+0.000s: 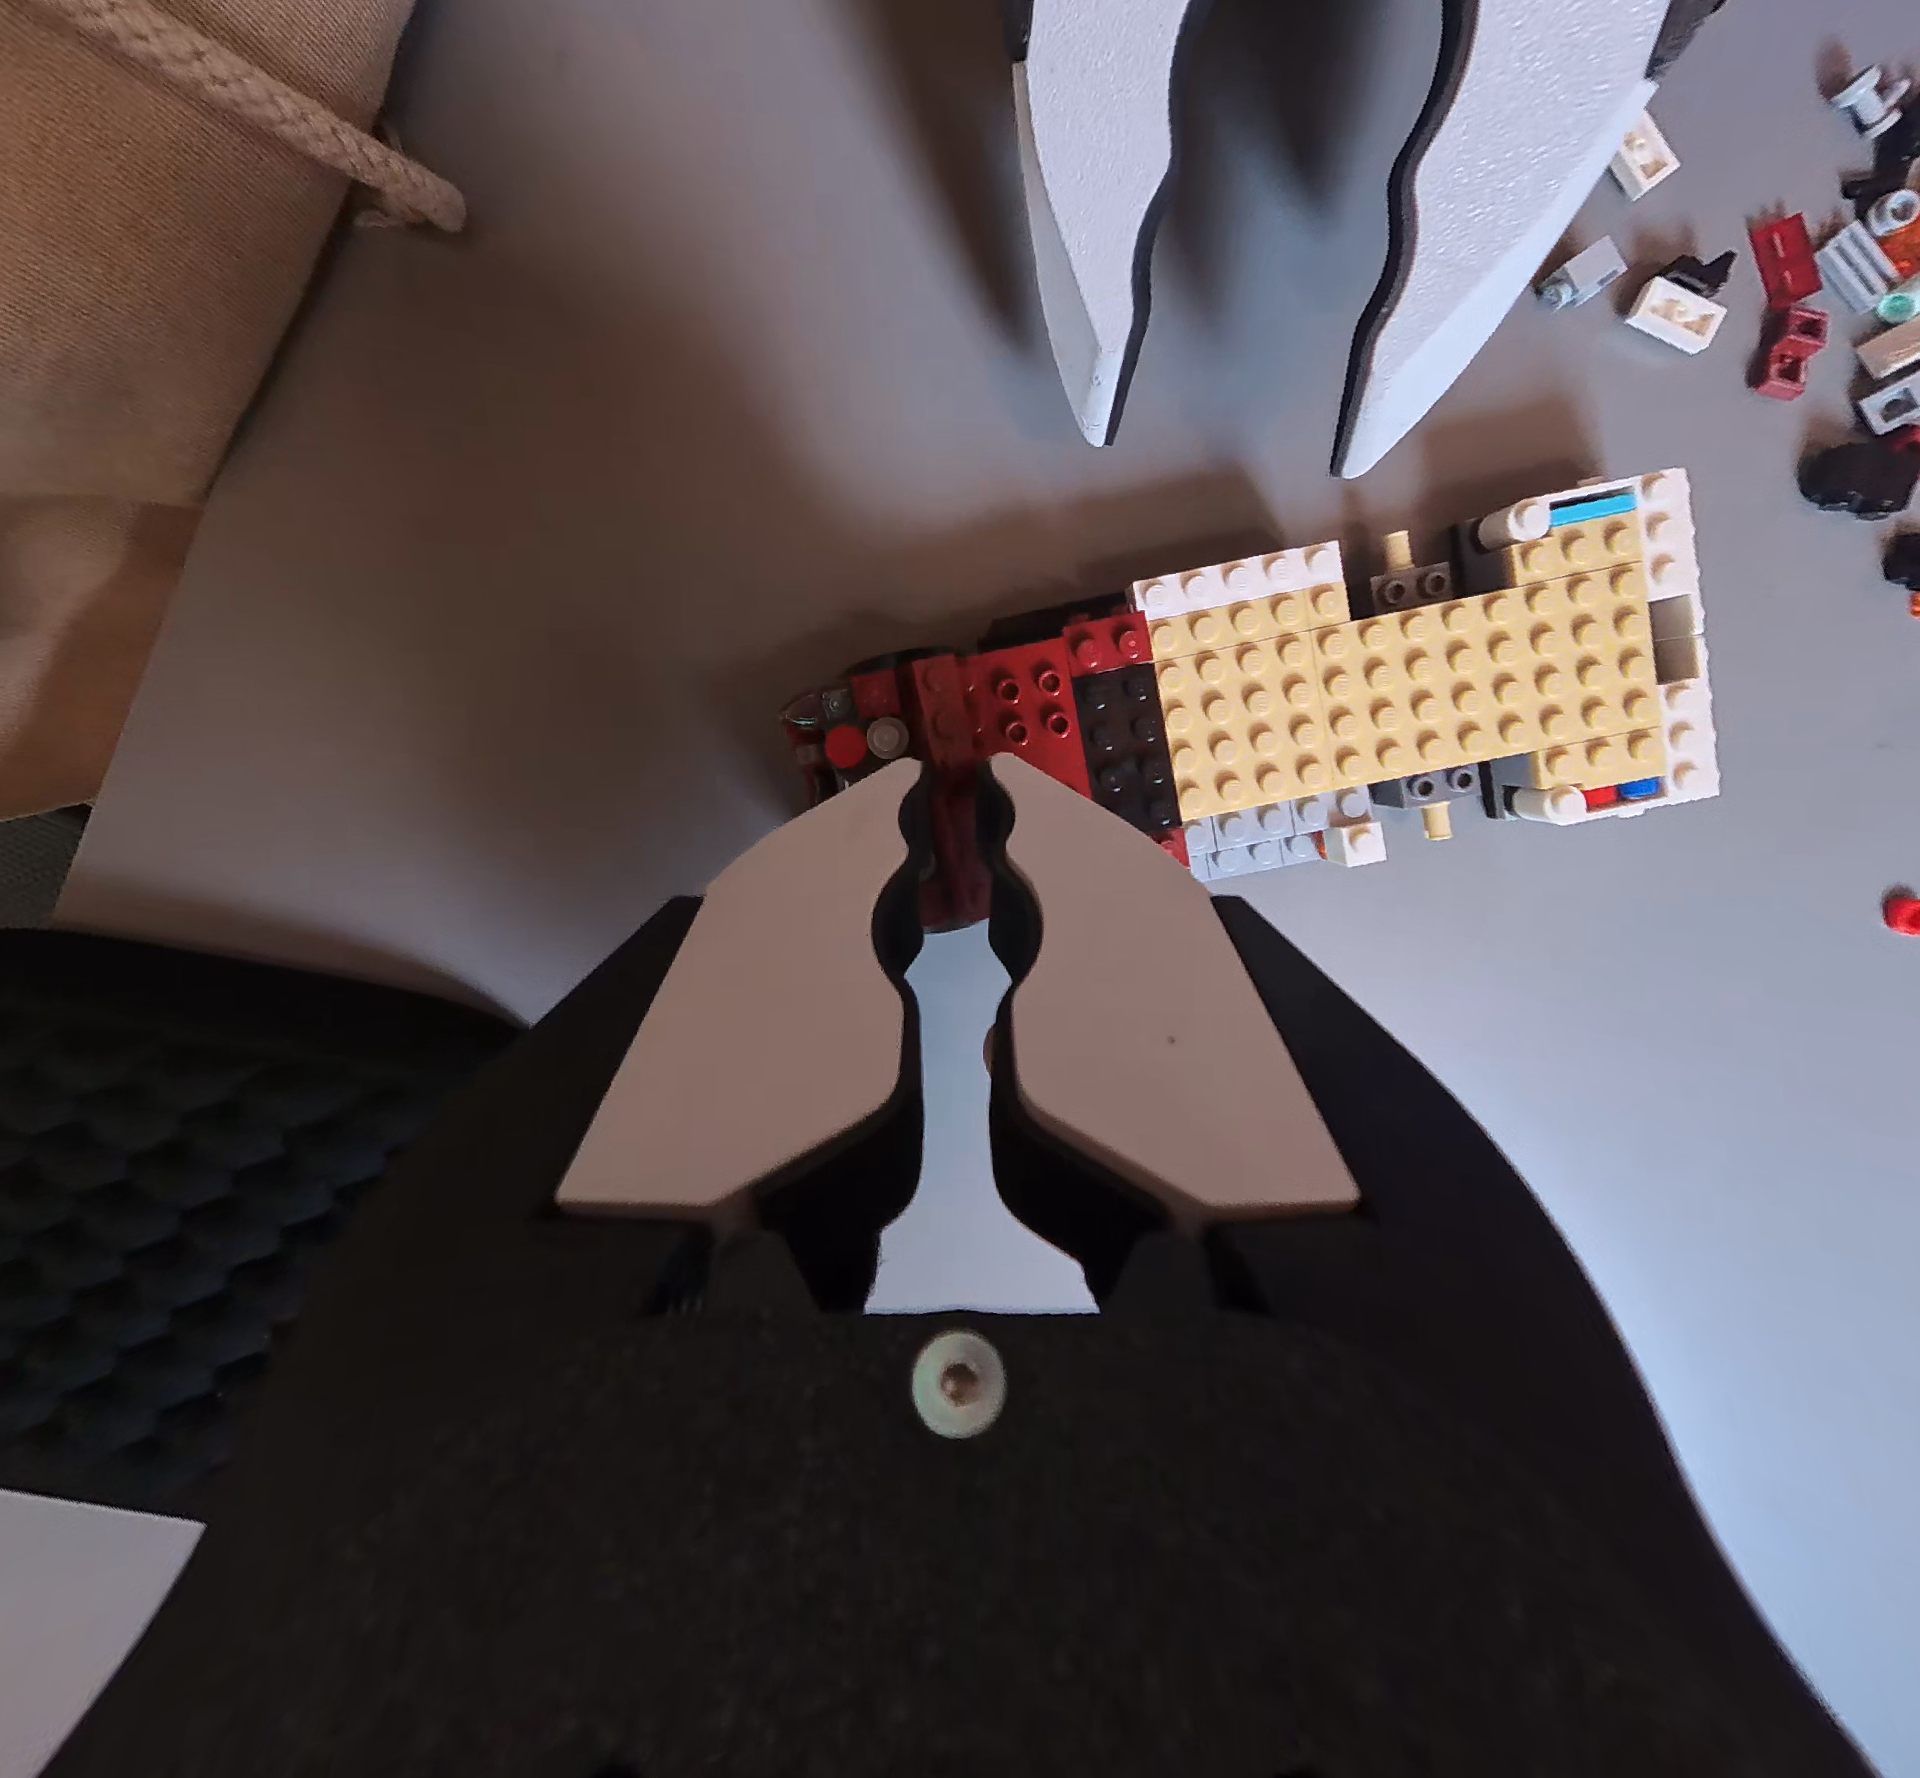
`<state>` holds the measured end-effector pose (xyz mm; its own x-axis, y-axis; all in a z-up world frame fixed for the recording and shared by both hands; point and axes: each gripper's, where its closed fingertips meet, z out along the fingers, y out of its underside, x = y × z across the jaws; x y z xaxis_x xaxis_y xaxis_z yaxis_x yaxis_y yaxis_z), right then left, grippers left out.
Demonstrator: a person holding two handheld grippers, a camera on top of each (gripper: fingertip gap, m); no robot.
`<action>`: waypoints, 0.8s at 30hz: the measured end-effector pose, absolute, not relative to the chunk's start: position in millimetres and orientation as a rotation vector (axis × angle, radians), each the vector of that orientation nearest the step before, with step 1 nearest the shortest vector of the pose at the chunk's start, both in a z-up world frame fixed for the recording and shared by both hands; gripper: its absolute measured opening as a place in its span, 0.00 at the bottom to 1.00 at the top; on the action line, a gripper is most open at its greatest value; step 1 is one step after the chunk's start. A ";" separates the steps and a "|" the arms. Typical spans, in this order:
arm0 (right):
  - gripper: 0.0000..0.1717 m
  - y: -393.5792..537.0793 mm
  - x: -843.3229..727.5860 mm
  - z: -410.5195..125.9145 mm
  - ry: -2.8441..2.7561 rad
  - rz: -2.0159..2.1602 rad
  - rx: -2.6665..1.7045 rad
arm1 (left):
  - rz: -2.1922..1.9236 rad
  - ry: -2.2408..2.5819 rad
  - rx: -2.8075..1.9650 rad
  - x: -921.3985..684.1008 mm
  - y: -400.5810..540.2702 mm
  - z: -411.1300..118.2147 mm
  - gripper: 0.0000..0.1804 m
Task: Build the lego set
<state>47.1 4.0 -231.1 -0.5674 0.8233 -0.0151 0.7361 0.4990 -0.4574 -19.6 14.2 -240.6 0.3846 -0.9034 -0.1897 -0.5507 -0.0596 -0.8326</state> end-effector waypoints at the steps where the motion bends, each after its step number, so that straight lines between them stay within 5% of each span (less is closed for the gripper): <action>1: 0.04 3.9 47.4 -231.1 -2.538 0.613 -1.327 | -0.488 1.282 -1.735 -19.7 14.2 -240.6 0.22; 13: 0.06 0.2 48.7 -229.8 -2.485 0.578 -1.298 | -0.480 1.288 -1.732 -19.2 14.0 -240.9 0.22; 24: 0.22 8.1 65.7 -221.0 -1.980 0.631 -1.643 | -0.485 1.278 -1.709 -17.9 12.8 -234.5 0.22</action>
